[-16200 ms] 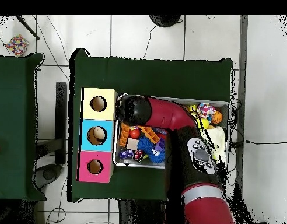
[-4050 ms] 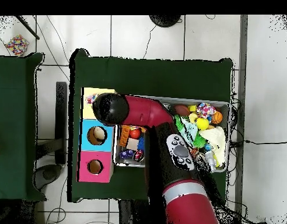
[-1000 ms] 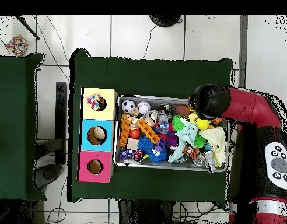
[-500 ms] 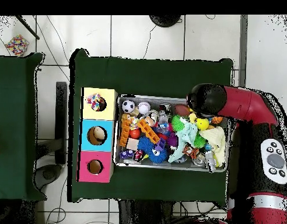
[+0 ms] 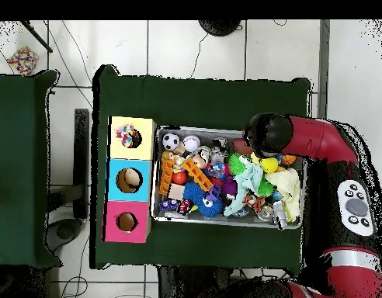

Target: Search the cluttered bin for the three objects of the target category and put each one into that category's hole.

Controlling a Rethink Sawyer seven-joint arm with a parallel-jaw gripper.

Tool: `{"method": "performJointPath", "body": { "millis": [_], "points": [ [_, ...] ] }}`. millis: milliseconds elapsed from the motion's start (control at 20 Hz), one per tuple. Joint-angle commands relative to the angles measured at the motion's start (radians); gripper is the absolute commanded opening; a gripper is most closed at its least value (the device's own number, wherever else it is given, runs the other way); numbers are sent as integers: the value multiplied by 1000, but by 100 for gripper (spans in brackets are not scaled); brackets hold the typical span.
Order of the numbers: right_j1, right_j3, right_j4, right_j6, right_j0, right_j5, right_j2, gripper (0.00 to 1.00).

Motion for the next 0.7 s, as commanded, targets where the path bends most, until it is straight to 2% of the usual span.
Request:
{"method": "performJointPath", "body": {
  "millis": [50,250,700],
  "points": [
    [44,-29,-80,-202,10,65,82,100],
    [34,-11,-83,-191,1,60,82,100],
    [53,-44,-95,-194,-9,75,82,100]
  ]
}}
